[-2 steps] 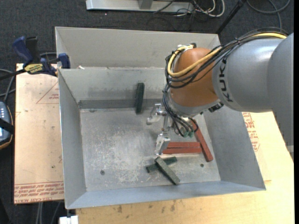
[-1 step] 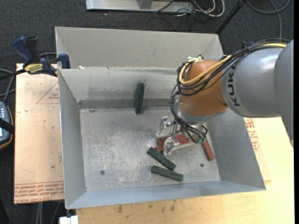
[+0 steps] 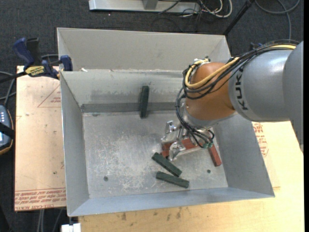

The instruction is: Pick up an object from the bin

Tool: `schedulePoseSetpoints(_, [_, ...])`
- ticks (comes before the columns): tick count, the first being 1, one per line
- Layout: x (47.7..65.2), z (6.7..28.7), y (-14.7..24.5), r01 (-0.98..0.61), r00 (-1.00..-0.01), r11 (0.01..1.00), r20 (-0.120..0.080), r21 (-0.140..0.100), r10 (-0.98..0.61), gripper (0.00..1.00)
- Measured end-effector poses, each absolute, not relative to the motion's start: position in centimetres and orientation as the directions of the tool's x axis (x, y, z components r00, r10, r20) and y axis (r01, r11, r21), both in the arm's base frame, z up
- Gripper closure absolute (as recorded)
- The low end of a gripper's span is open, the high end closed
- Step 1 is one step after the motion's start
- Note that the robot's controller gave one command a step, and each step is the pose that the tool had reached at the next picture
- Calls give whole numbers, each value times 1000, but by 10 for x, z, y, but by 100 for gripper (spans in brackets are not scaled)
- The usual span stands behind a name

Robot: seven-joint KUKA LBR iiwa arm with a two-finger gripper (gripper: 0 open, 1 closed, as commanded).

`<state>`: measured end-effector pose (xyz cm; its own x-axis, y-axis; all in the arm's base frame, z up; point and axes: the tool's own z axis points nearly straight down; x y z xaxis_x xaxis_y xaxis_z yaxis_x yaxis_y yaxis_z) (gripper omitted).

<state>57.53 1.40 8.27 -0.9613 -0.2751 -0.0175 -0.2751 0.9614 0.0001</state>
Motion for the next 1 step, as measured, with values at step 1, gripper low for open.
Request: schedulePoseSetpoints(1, [589, 273, 23, -289, -957, 957, -12, -2, -289, 100])
